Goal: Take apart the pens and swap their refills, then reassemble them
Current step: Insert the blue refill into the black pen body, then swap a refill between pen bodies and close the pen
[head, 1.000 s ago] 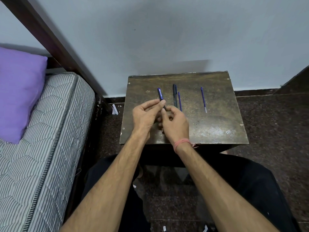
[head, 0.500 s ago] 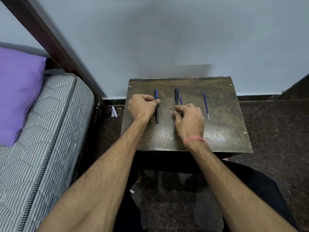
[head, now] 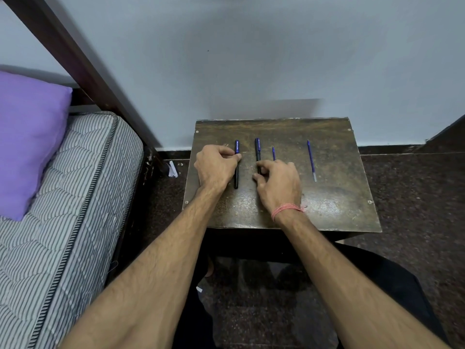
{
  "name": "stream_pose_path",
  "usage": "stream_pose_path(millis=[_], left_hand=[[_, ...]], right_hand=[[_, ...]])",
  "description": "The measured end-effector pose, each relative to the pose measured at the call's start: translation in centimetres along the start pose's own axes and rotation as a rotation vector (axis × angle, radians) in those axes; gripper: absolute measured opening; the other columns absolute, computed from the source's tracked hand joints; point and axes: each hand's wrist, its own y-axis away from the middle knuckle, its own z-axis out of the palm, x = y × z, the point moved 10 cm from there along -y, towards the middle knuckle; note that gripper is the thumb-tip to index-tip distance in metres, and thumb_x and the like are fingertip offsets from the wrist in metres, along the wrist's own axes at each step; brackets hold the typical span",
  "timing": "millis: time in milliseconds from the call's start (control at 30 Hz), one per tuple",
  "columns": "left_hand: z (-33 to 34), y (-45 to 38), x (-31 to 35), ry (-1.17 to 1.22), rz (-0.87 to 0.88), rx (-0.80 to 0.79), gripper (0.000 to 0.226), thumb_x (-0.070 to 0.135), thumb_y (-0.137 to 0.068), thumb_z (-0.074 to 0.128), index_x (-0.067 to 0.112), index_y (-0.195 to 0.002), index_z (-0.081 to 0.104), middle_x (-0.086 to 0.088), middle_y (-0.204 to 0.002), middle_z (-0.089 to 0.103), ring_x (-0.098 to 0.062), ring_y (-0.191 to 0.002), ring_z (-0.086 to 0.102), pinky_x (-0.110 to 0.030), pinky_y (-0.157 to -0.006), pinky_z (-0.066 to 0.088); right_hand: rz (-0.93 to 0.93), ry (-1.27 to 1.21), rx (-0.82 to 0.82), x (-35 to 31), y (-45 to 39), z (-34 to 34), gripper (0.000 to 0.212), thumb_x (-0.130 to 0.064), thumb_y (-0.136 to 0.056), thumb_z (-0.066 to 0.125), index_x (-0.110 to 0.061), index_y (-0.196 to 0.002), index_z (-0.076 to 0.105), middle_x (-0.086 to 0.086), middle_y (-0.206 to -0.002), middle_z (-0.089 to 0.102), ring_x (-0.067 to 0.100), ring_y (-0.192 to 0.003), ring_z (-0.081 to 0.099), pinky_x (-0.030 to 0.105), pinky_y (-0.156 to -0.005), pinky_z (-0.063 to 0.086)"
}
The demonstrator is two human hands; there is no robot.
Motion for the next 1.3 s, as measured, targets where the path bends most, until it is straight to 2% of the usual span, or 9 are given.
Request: stream_pose_path(millis=[133,333,500,700,833,933,1067,1133,1300], left_hand=[[-0.2,0.3,-0.2,0.029,0.013,0.006,0.025,0.045,-0.078,0.098,0.027,-0.092,0.088,0.013,-0.077,0.083,-0.007,-0.080,0.082,-0.042,-0.088,0.069],[-0.6,2.2,1.0,0.015,0.131,0.075,0.031,0.056,-0.078,0.092,0.033,-0.096,0.082,0.020,-0.077,0.077,0.007,-0.077,0.072,-0.036,-0.094,0.058],[0.2,4.4,1.9,-0.036,0.181,0.071,0.020,0.047,-0.084,0.089,0.033,-0.097,0.081,0.017,-0.083,0.076,-0.002,-0.084,0.073,-0.030,-0.082,0.051],[1.1,6.3,1.1,-0.005,0.121,-0.005,0.029,0.055,-0.091,0.081,0.031,-0.105,0.086,0.019,-0.085,0.082,-0.004,-0.087,0.079,-0.027,-0.087,0.058],[3.2,7.5,0.0,0.358,-0.005,-0.220,0.025,0.041,-0.104,0.077,0.019,-0.112,0.084,0.006,-0.092,0.086,-0.015,-0.068,0.078,-0.032,-0.064,0.066],[4.1,8.9,-0.4,0.638,-0.130,-0.361,0.014,0.029,-0.110,0.071,0.024,-0.112,0.083,-0.002,-0.110,0.087,-0.014,-0.091,0.076,-0.028,-0.063,0.065],[5.8,11.5,-0.9,0.856,-0.261,-0.576,0.022,0.027,-0.113,0.063,0.018,-0.125,0.080,-0.001,-0.116,0.086,-0.009,-0.099,0.079,-0.026,-0.082,0.066],[6.5,12.5,-0.9,0.868,-0.266,-0.632,0.022,0.023,-0.113,0.061,0.015,-0.125,0.079,-0.003,-0.116,0.086,-0.011,-0.094,0.079,-0.025,-0.081,0.064],[7.2,13.1,-1.6,0.901,-0.307,-0.600,0.019,0.015,-0.111,0.065,0.010,-0.122,0.079,-0.005,-0.110,0.086,-0.012,-0.094,0.072,-0.025,-0.093,0.065]], right_hand=[[0.003,0.004,0.026,0.1,0.1,0.0,0.031,-0.035,-0.101,0.077,-0.028,-0.131,0.080,-0.003,-0.121,0.079,0.025,-0.116,0.059,0.030,-0.086,0.040],[0.011,0.094,-0.005,0.6,0.2,0.0,0.021,-0.042,-0.100,0.073,-0.027,-0.112,0.082,-0.004,-0.097,0.082,0.027,-0.107,0.066,0.037,-0.081,0.054],[0.040,0.233,-0.036,0.0,0.0,0.2,0.033,-0.048,-0.095,0.069,-0.018,-0.093,0.082,0.010,-0.084,0.077,0.038,-0.087,0.077,0.035,-0.069,0.050],[0.204,-0.069,-0.102,2.2,3.0,-0.4,0.031,-0.047,-0.081,0.073,-0.017,-0.072,0.076,0.002,-0.067,0.074,0.030,-0.076,0.076,0.035,-0.069,0.059],[0.213,-0.307,-0.104,2.8,6.5,-1.0,0.026,-0.048,-0.073,0.083,-0.024,-0.069,0.074,-0.009,-0.060,0.073,0.010,-0.064,0.072,0.035,-0.071,0.060],[0.179,-0.389,-0.117,3.6,8.5,-1.2,0.018,-0.040,-0.071,0.082,-0.026,-0.072,0.071,-0.010,-0.064,0.071,0.005,-0.061,0.067,0.031,-0.068,0.058],[0.191,-0.704,-0.188,4.7,8.6,0.0,0.006,-0.029,-0.097,0.077,-0.026,-0.097,0.072,-0.002,-0.084,0.078,0.012,-0.074,0.074,0.030,-0.071,0.062],[0.232,-0.857,-0.292,4.9,7.9,1.7,0.008,-0.025,-0.111,0.066,-0.024,-0.105,0.072,0.000,-0.083,0.078,0.014,-0.068,0.070,0.030,-0.061,0.058],[0.169,-0.774,-0.343,5.6,7.4,3.2,0.034,-0.027,-0.117,0.053,-0.021,-0.088,0.069,-0.014,-0.064,0.054,0.007,-0.059,0.047,0.033,-0.063,0.042]])
